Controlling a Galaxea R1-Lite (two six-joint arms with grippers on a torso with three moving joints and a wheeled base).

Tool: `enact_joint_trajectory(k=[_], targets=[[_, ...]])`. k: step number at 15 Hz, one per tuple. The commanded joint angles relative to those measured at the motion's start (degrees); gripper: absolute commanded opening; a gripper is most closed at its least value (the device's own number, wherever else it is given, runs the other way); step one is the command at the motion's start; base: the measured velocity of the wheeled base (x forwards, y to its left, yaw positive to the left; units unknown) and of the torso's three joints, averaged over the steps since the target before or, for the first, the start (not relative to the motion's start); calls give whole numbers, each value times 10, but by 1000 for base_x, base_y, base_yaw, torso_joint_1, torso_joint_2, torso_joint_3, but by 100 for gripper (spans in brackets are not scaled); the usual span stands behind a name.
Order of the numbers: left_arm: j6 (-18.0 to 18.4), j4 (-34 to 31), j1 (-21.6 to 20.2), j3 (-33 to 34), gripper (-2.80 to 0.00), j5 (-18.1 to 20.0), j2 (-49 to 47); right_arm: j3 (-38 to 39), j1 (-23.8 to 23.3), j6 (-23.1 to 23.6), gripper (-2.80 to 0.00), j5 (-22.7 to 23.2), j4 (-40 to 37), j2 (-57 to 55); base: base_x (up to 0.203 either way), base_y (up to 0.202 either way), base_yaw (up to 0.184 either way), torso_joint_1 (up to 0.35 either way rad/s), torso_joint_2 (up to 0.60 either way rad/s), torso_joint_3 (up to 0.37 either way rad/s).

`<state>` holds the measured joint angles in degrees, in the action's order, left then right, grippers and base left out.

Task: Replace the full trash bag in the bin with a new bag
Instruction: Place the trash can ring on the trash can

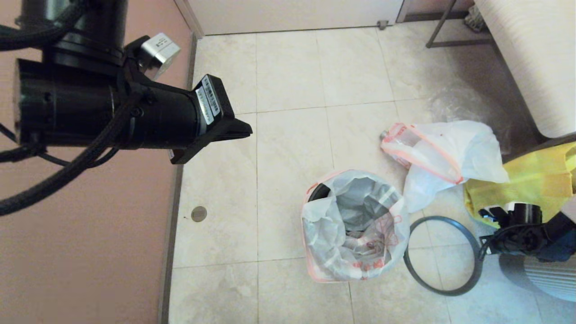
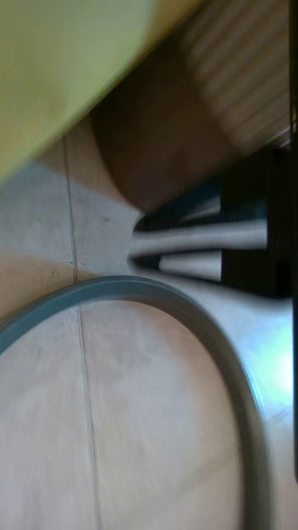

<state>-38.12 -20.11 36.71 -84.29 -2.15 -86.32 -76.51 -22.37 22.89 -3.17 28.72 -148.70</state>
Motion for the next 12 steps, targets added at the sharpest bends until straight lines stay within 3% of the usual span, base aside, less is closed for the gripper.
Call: enact_joint_trajectory(k=[1, 4, 12], targets=[[-2, -1, -1, 1, -280, -1, -10, -50, -3, 2, 0, 1, -10, -65, 0, 0, 0, 0, 0, 0], [-2, 0, -12, -2, -280, 0, -12, -104, -3, -1, 0, 3, -38, -94, 0, 0, 0, 0, 0, 0], [-2, -1, -14, -5, -280, -1, -11, -159, 0, 1, 0, 4, -43, -141, 0, 0, 0, 0, 0, 0]])
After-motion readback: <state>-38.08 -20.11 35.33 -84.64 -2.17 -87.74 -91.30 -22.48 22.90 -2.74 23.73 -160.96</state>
